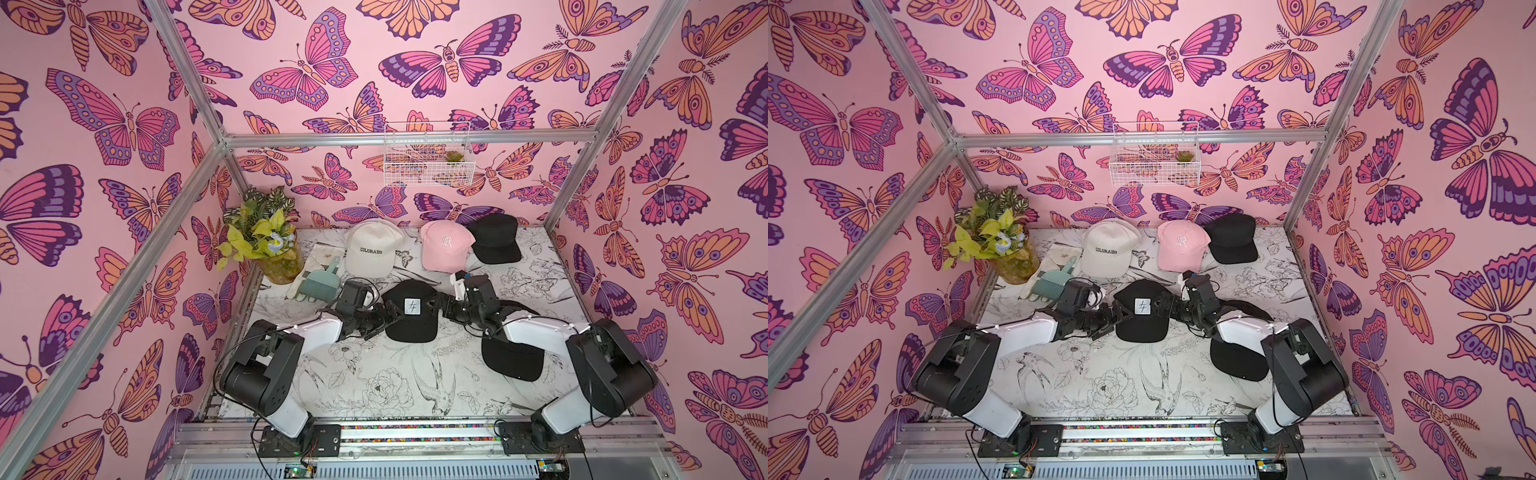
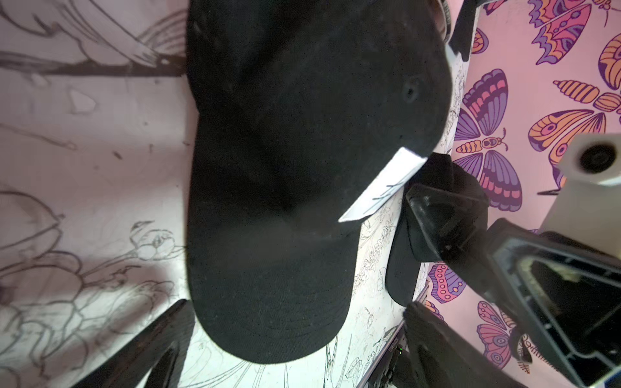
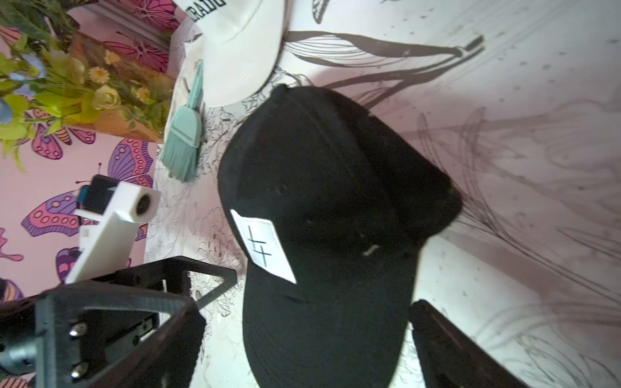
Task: Stack the baseball caps by color
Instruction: Place the baseball cap at the center of the board, then move the baseball cap to the center of the board.
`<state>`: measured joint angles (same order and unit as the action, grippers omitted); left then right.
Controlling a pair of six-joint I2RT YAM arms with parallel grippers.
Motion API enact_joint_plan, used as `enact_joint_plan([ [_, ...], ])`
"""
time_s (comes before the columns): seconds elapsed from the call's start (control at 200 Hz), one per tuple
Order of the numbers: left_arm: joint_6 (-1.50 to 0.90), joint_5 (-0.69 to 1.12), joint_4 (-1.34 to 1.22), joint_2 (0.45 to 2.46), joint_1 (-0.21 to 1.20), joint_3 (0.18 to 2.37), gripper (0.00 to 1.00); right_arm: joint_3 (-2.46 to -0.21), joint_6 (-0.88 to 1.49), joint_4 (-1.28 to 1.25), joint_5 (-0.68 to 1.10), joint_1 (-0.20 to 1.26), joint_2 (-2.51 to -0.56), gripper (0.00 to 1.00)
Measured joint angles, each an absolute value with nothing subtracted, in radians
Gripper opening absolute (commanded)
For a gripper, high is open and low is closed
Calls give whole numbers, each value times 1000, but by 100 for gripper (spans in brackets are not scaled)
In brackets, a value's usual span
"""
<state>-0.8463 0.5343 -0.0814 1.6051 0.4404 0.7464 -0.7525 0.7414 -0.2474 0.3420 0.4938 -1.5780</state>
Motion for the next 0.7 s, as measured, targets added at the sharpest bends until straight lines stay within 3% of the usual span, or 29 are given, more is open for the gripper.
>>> enact_joint_plan([
  [0.135,-846,499,-72,1574,448,725,100,-753,723,-225,348,451,-1543,99],
  [0.275,-846,427,-53,1487,448,709,100,-756,648,-81,330,316,-1389,99],
  [0.481,-852,287,-48,1422,445,696,100,-848,459,271,89,160,-1155,99],
  [0.701,-857,217,-20,1424,426,696,100,-896,349,506,-59,5,-1142,99],
])
